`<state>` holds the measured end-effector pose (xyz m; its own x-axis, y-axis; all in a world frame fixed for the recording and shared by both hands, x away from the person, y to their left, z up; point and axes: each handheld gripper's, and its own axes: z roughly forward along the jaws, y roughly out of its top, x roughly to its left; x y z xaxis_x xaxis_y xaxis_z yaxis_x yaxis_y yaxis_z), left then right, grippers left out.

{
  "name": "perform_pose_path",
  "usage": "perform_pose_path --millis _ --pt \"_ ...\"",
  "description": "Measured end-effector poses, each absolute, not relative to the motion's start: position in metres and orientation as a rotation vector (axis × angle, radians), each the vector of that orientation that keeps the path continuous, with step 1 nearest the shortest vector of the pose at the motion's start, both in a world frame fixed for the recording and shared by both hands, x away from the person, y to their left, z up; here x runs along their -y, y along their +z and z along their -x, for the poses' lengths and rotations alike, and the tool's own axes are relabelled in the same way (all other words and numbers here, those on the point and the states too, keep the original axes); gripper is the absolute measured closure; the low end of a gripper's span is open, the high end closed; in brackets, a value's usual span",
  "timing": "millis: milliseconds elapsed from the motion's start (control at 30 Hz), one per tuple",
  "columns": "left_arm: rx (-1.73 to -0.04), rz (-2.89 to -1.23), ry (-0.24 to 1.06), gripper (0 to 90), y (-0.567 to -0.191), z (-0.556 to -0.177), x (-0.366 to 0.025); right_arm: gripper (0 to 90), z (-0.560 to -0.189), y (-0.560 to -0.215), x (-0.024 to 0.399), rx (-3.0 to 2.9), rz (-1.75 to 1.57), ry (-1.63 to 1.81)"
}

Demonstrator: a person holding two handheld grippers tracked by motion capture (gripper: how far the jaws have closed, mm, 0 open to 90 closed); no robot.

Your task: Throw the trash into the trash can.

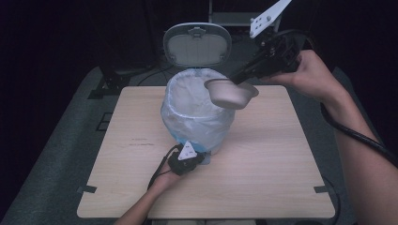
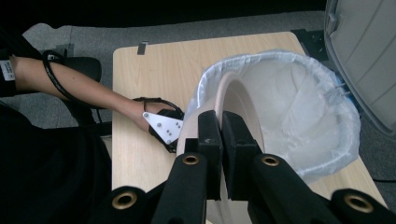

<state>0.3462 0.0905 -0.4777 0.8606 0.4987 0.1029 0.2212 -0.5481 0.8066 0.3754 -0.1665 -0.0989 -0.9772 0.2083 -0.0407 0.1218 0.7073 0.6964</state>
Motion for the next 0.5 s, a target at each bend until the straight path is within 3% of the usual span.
perform_pose_path --millis 500 --pt "-0.518 -2.157 0.395 87.1 -0.478 -0.347 -0.091 86.2 -0.393 -0.102 0.145 -2.809 -0.256 1.14"
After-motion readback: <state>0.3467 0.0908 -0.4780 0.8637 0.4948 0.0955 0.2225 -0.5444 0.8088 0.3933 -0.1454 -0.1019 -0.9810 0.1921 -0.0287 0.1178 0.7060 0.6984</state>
